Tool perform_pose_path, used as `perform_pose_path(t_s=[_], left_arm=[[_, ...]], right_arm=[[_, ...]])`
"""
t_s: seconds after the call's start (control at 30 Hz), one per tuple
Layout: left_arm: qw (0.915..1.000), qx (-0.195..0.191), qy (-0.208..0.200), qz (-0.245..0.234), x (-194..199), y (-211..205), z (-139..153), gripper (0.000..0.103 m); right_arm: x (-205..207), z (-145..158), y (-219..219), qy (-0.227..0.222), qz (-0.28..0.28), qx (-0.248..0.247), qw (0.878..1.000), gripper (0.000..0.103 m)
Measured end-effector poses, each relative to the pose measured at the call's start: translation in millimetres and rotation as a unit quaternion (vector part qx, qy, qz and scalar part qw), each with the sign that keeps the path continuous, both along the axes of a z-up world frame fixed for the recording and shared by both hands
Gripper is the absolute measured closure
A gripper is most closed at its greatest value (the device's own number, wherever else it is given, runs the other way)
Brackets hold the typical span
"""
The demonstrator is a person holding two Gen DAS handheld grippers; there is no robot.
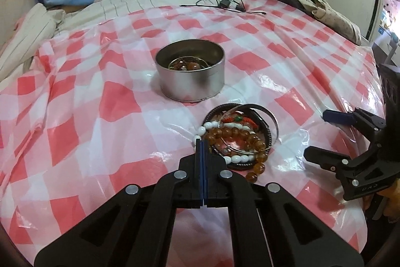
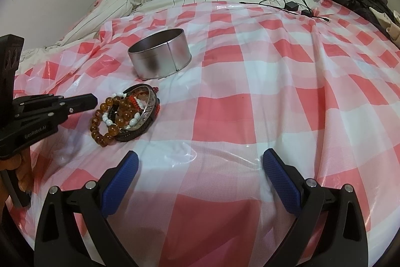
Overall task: Organize jewelry
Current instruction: 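Lower the left gripper onto the amber beaded bracelet and close it, then grasp the silver bangle with the right gripper while the left gripper lifts the amber bracelet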
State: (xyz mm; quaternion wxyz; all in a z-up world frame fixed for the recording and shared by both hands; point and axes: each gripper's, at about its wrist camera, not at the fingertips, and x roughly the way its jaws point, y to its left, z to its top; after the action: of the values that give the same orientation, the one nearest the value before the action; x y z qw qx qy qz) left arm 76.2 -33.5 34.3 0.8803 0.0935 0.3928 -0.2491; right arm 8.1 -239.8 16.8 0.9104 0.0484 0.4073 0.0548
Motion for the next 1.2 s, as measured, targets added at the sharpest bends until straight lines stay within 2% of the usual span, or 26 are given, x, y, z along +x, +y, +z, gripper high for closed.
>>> perform_pose_path(t_s=[0.03,0.07,0.13,0.17,0.27,0.3,0.37,0.4,0.47,0.53,0.7,0.8,0.9,1.03,1.2], left_arm=[[1.0000,-0.003,0.002,0.001,1.2,0.9,-0.2,0.098],[1.0000,-0.007,0.006,0.000,2.1,0.9,-0.8,0.080],[0.9999,-0.013,0.000,0.000,1.0,-0.3,-1.1,0.056],[0.9999,-0.016,0.000,-0.005,0.3,-1.7,-1.0,0.055],[0.9999,-0.001,0.009,-0.011,1.5,-7.6,-7.1,0.056],[0.9998,0.001,0.016,-0.012,2.7,-8.5,-9.4,0.058],[0.9994,-0.006,0.029,-0.019,3.4,-10.2,-11.9,0.083],[0.9994,-0.001,0.030,-0.019,3.0,-11.9,-11.7,0.091],[0.9993,0.004,0.032,-0.018,2.0,-12.6,-11.7,0.093],[0.9987,-0.017,0.045,-0.017,2.6,-8.2,-8.5,0.093],[0.9966,-0.077,0.028,0.001,1.7,13.6,16.9,0.093],[0.9961,-0.084,0.021,0.013,3.5,22.4,23.6,0.093],[0.9972,-0.068,0.020,0.023,5.0,22.9,23.3,0.093],[0.9980,-0.048,0.028,0.032,8.2,23.9,19.5,0.093],[0.9985,-0.029,0.033,0.033,9.9,22.1,14.3,0.093]], right_arm=[[0.0,0.1,0.2,0.000,0.000,0.000,1.000,0.008],[0.0,0.0,0.2,0.000,0.000,0.000,1.000,0.008],[-0.1,0.0,0.1,0.000,0.000,0.000,1.000,0.008],[-0.1,0.1,0.3,0.000,0.000,0.000,1.000,0.008],[-0.1,0.1,0.4,0.000,0.000,0.000,1.000,0.008],[-0.1,0.0,0.2,0.000,0.000,0.000,1.000,0.008],[-0.1,0.0,-0.2,0.000,0.000,0.002,1.000,0.008],[-0.1,0.1,0.3,0.000,0.000,0.001,1.000,0.008],[-0.1,0.2,0.2,0.000,0.000,0.002,1.000,0.008],[-0.4,1.0,-0.6,-0.002,-0.001,0.007,1.000,0.008],[-1.3,13.7,-1.3,-0.024,0.008,0.030,0.999,0.008],[7.9,17.1,8.9,-0.023,0.034,0.030,0.999,0.008],[20.3,19.8,24.3,-0.025,0.071,0.028,0.997,0.009],[38.1,16.4,37.4,-0.006,0.100,0.027,0.995,0.039],[59.9,8.1,35.0,0.020,0.101,0.036,0.994,0.065]])
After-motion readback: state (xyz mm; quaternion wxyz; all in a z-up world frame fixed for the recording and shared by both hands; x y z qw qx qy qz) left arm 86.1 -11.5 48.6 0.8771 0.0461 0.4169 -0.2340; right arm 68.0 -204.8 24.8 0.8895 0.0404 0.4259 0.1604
